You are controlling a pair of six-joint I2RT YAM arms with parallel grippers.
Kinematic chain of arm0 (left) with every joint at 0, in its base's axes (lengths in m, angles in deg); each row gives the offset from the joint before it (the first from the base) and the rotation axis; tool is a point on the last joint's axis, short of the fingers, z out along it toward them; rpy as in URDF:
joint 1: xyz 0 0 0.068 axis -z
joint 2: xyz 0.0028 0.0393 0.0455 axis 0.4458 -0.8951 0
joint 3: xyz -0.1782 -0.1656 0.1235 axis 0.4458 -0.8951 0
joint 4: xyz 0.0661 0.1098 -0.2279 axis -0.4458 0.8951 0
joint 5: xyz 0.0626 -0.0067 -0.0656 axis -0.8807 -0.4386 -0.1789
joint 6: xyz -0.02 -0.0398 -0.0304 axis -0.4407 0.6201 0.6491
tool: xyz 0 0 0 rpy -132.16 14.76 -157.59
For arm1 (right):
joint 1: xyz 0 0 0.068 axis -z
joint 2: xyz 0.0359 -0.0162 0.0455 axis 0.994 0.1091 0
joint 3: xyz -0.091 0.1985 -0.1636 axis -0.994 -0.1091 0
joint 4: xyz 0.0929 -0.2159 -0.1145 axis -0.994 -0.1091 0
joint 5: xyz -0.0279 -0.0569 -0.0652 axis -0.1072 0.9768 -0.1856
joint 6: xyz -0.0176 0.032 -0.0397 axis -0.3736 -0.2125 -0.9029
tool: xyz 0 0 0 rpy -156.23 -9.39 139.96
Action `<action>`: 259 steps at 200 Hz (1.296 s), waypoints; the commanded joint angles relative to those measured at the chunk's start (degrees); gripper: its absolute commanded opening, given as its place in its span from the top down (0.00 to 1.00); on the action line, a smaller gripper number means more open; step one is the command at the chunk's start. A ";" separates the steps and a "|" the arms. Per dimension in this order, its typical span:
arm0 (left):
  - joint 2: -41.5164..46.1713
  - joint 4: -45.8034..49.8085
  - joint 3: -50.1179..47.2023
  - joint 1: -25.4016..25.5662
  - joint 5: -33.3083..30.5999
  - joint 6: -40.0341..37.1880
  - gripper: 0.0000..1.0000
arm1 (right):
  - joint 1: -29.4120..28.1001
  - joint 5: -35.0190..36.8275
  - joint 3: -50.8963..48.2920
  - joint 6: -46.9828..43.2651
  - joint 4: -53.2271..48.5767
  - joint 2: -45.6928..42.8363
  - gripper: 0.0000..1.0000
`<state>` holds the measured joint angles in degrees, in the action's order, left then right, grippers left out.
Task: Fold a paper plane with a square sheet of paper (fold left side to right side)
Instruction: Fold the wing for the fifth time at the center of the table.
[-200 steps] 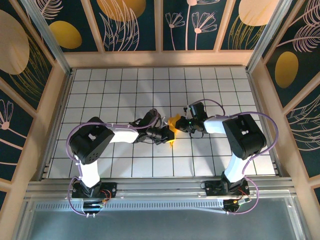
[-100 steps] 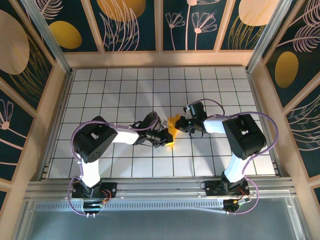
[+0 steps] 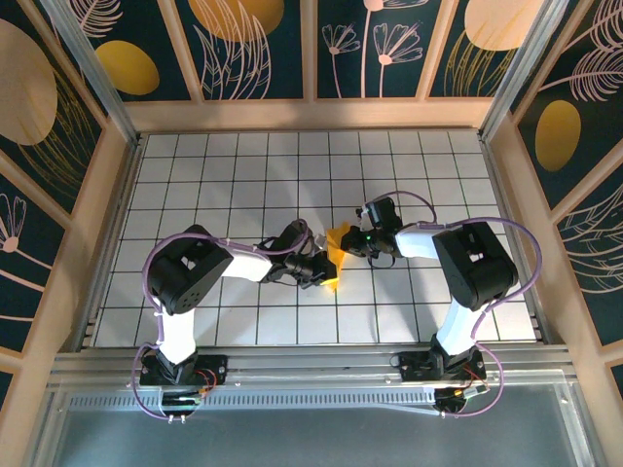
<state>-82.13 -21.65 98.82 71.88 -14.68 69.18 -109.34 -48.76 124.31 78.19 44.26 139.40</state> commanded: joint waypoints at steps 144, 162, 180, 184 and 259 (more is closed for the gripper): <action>-3.19 24.20 7.10 2.40 -10.96 -7.95 1.00 | 0.78 -1.73 -2.99 0.72 1.11 -9.74 1.00; -3.03 25.90 7.07 2.40 -11.70 -9.05 1.00 | 0.99 -2.41 -5.01 0.25 2.02 -11.12 1.00; -2.92 26.88 6.76 2.40 -12.20 -9.84 1.00 | 0.91 -4.28 -6.75 -0.07 3.23 -11.00 1.00; -2.78 26.97 6.66 2.40 -12.24 -9.92 1.00 | 0.74 -4.63 -7.12 -0.07 3.80 -10.90 1.00; -2.83 30.97 7.12 2.40 -15.14 -11.47 1.00 | -0.80 -5.36 -8.45 0.02 9.40 -6.86 1.00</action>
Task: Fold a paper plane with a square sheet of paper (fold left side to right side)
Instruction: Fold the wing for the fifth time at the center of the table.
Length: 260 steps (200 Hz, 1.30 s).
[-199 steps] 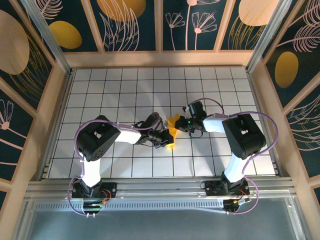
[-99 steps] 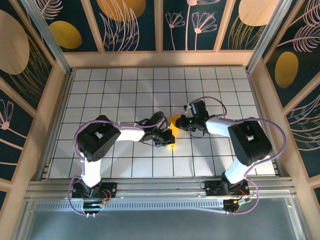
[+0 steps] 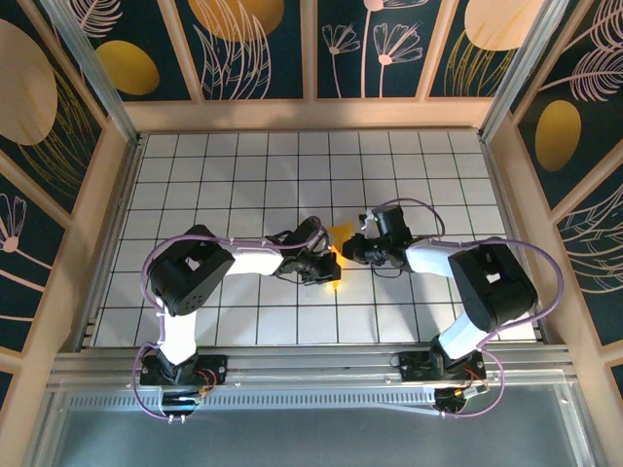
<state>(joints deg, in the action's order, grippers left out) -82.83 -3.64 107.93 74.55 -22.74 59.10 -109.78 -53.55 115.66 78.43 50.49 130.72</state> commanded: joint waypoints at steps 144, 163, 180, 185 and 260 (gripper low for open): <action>-2.48 14.37 -2.01 -0.26 -7.70 -2.10 1.00 | 0.82 4.37 6.19 -5.38 -0.79 8.75 1.00; -2.49 14.54 -2.06 -0.26 -7.78 -2.14 1.00 | 1.32 4.64 6.46 -5.75 -0.94 9.08 1.00; -2.45 14.72 -1.98 -0.26 -7.78 -2.25 1.00 | 1.74 4.60 6.81 -6.09 -1.22 9.57 1.00; -2.56 14.80 -1.98 -0.28 -7.79 -2.31 1.00 | 1.87 4.62 6.97 -6.19 -1.43 9.76 1.00; -2.84 15.07 -2.06 -0.31 -7.81 -2.47 1.00 | 4.49 3.66 9.36 -7.78 -2.45 11.42 1.00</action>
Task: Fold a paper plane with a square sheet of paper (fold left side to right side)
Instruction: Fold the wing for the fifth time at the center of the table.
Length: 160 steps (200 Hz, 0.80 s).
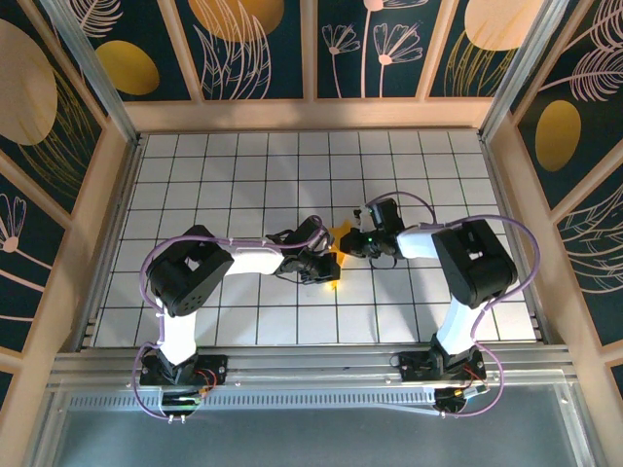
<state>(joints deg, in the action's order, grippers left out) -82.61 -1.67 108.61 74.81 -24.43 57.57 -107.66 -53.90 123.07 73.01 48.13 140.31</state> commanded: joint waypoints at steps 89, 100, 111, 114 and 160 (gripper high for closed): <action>-2.95 13.10 -2.67 -0.52 -6.10 -0.89 1.00 | 6.12 2.26 5.45 -3.33 -1.02 5.06 1.00; -2.90 13.03 -2.73 -0.54 -6.19 -0.85 1.00 | 6.51 2.40 6.37 -3.59 -1.48 5.66 1.00; -2.95 13.10 -2.67 -0.52 -6.19 -0.84 1.00 | 6.82 2.84 7.32 -3.77 -2.12 6.33 1.00; -2.92 13.10 -2.70 -0.52 -6.19 -0.83 1.00 | 6.91 2.94 7.55 -3.84 -2.31 6.42 1.00; -2.92 13.03 -2.74 -0.53 -6.19 -0.88 1.00 | 8.48 3.41 11.54 -4.73 -4.25 9.10 1.00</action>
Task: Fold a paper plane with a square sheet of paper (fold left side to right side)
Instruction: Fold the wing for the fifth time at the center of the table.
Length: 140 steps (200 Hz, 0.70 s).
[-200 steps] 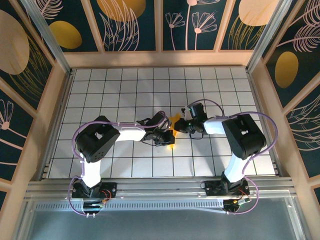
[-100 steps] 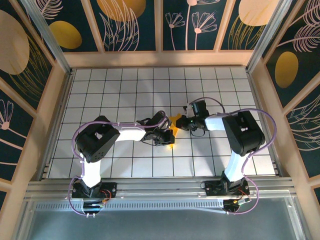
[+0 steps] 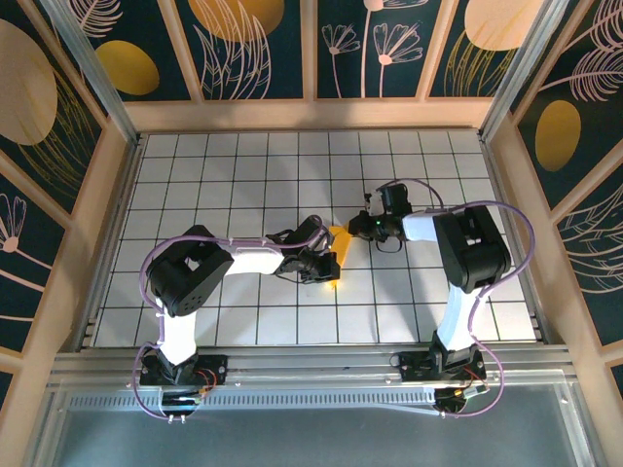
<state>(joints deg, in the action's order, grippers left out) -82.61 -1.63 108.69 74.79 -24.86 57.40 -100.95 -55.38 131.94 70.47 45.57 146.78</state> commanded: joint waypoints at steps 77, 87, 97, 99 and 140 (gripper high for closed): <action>-2.75 12.97 -2.77 -0.42 -5.93 -0.60 1.00 | 5.02 5.42 7.45 -3.14 -4.06 6.25 1.00; -2.71 12.97 -2.77 -0.41 -6.09 -0.47 1.00 | 5.47 5.33 8.31 -3.33 -4.37 6.47 1.00; -2.71 12.97 -2.77 -0.39 -6.10 -0.55 1.00 | 5.83 5.34 9.01 -3.35 -4.72 6.56 1.00; -2.64 12.97 -2.81 -0.43 -6.10 -0.55 1.00 | 5.97 5.27 9.13 -3.41 -4.80 6.61 1.00; -2.52 12.89 -2.81 -0.24 -6.43 -0.33 1.00 | 6.14 4.05 8.68 -2.54 -6.66 1.19 1.00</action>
<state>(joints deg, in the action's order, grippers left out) -82.46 -1.56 108.69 74.81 -25.41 57.40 -94.72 -53.24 140.90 68.57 41.07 151.68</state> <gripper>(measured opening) 0.044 0.046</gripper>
